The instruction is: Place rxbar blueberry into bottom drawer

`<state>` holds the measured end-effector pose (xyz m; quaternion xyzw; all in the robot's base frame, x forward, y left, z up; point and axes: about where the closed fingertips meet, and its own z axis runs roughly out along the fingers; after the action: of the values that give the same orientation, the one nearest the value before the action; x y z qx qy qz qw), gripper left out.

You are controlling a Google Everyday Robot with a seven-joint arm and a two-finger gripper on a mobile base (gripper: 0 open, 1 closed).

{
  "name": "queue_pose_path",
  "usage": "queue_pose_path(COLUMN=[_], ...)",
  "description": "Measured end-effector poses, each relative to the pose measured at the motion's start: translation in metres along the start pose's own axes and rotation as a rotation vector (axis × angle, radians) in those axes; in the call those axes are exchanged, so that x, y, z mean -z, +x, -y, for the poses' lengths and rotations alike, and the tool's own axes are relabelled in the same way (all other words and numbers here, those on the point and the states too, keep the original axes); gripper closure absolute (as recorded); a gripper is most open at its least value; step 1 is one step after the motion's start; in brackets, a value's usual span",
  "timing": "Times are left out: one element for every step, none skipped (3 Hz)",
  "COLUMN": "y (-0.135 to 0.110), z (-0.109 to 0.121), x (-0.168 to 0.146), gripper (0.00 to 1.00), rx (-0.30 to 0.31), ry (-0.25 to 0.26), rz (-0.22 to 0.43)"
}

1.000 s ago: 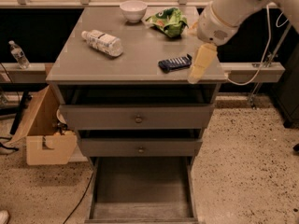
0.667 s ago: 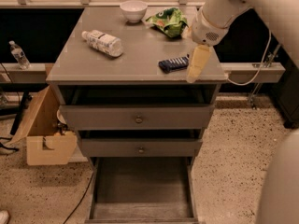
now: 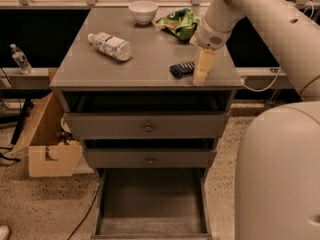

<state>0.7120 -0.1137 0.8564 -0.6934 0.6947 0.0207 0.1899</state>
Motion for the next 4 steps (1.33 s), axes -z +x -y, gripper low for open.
queue_pose_path(y=[0.006, 0.013, 0.017, 0.019], z=[0.011, 0.017, 0.021, 0.024], x=[-0.018, -0.027, -0.032, -0.035], gripper=[0.00, 0.00, 0.00, 0.10], rx=[-0.012, -0.024, -0.030, -0.039], ry=[-0.029, -0.049, -0.064, -0.071], rz=[0.012, 0.022, 0.031, 0.043])
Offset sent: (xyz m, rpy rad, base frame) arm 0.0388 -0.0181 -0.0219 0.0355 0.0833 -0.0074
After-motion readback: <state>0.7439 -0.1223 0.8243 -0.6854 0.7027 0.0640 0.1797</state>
